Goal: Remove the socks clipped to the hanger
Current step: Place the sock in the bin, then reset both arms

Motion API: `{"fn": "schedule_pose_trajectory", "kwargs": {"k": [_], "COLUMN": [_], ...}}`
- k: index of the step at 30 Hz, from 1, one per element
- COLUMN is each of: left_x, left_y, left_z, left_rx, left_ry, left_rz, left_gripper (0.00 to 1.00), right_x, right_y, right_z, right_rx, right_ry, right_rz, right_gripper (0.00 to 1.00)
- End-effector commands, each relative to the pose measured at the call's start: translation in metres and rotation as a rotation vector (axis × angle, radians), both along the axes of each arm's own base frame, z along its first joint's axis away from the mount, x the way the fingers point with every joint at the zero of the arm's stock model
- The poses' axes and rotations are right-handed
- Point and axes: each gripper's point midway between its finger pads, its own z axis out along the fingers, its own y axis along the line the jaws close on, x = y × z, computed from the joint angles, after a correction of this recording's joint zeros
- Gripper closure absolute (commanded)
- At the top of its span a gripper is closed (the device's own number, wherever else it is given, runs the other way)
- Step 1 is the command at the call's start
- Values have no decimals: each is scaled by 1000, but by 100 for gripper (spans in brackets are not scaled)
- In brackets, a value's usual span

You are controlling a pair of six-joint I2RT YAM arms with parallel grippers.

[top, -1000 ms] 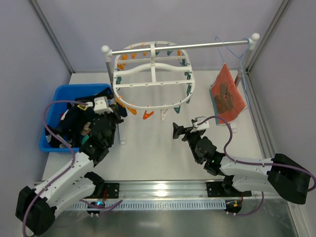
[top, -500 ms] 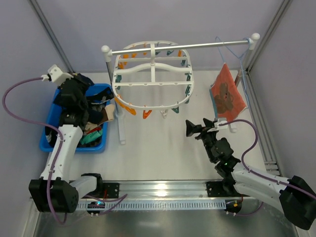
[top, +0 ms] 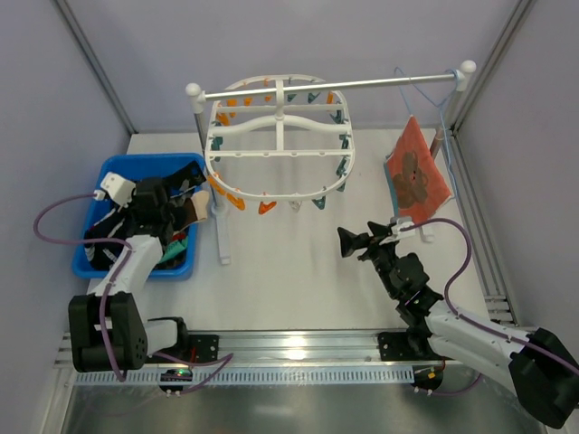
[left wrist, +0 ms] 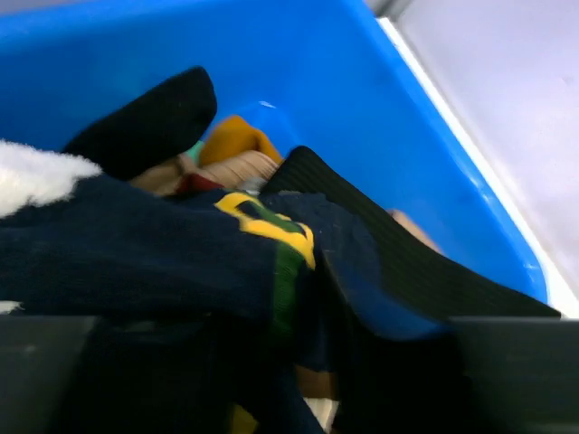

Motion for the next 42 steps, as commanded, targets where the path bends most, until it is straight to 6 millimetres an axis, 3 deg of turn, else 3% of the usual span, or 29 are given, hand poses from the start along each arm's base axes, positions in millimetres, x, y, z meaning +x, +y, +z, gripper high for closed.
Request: {"fn": "schedule_pose_trajectory", "kwargs": {"k": [1, 2, 6, 9, 13, 14, 15, 17, 19, 20, 21, 24, 26, 28, 36, 38, 42], "left_x": [-4, -3, 5, 2, -12, -19, -25, -35, -45, -46, -52, -58, -58, -57, -50, -53, -61], "left_y": [23, 22, 14, 9, -2, -4, -13, -27, -36, -54, -60, -95, -118, -125, -187, -194, -188], "left_z": [9, 6, 7, 19, 60, 82, 85, 117, 136, 146, 159, 172, 169, 154, 111, 102, 80], "left_rx": [-20, -21, -42, -46, -1, 13, 33, 54, 96, 102, 117, 178, 197, 197, 238, 249, 271], "left_ry": [-75, -60, -34, -61, -133, -186, -165, -236, -257, -278, -309, -340, -343, -325, -256, -247, -212], "left_rz": [108, 102, 52, 33, 17, 16, 2, -29, -49, -101, -116, -261, -367, -397, -747, -801, -806], "left_gripper": [42, 14, 3, 1, 0, 0, 0, 0, 0, 0, 0, 0, 0, 0, 0, 0, 1], "right_x": [-3, -4, -5, -4, -4, -4, -3, -3, -2, -1, -1, 2, 4, 5, 7, 8, 13], "right_y": [1, 3, 4, 1, 0, 0, 0, -1, -3, -4, -6, -13, -19, -23, -34, -34, -38], "right_z": [7, 8, 8, 7, 7, 7, 6, 6, 5, 4, 2, 0, -3, -3, -11, -14, -24], "right_rx": [35, 40, 40, 36, 38, 38, 36, 37, 35, 32, 27, 10, 1, -4, -74, -80, -112], "right_ry": [-21, -24, -23, -21, -22, -23, -19, -19, -18, -14, -12, -9, -7, -11, -51, -53, -31], "right_rz": [24, 33, 45, 30, 27, 28, 27, 21, 12, 5, -3, -34, -61, -75, -115, -121, -154], "right_gripper": [3, 3, 3, 3, 3, 3, 3, 3, 3, 2, 2, 3, 2, 2, 2, 2, 2]}}
